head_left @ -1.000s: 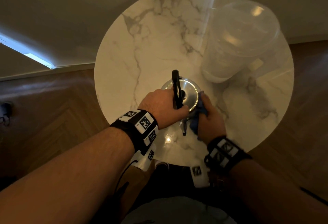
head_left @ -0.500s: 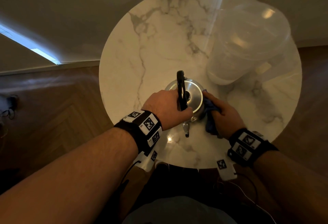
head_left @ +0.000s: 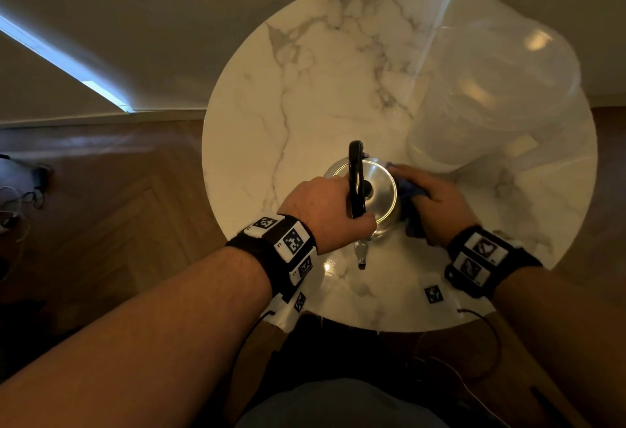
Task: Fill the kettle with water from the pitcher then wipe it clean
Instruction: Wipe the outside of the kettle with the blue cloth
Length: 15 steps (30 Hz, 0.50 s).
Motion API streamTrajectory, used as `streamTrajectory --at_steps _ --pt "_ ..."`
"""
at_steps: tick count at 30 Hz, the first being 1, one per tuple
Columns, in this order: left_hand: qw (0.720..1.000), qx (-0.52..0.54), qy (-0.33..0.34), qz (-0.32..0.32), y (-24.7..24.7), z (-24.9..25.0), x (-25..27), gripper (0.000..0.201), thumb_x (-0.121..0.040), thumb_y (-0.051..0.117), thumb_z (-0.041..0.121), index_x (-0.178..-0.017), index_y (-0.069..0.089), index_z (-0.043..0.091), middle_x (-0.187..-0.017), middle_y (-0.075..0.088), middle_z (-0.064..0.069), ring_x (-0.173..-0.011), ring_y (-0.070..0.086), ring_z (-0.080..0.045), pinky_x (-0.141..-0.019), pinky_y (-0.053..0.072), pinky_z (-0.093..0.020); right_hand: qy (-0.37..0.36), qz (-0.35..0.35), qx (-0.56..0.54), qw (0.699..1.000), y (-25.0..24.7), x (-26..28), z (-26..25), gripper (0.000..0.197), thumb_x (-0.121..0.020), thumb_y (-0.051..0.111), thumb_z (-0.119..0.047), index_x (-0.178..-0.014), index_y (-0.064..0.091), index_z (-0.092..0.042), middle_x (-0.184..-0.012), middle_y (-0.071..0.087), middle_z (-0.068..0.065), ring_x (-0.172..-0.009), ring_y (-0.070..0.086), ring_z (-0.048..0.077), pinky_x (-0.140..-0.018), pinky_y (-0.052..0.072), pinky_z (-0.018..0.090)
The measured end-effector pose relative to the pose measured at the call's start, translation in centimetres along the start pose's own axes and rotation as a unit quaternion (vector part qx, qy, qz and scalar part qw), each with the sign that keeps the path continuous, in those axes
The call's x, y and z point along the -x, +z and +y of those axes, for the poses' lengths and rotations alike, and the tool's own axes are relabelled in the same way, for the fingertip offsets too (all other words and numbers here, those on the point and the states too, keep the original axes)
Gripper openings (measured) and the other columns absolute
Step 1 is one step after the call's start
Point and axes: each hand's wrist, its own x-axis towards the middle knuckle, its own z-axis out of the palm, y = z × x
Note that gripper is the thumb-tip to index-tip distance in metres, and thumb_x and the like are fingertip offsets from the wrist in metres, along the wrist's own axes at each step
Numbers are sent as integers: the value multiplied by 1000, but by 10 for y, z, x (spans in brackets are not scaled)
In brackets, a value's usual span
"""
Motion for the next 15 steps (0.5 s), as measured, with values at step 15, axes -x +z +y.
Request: streamTrajectory --at_steps 15 --pt "1000 -12 -15 -9 -1 5 1 35 -82 63 52 -103 68 24 -76 67 2 -66 62 -14 -59 51 -29 62 -10 12 998 -4 -53 7 39 -88 45 1 -95 73 -26 -95 75 0 -87 69 18 -66 53 15"
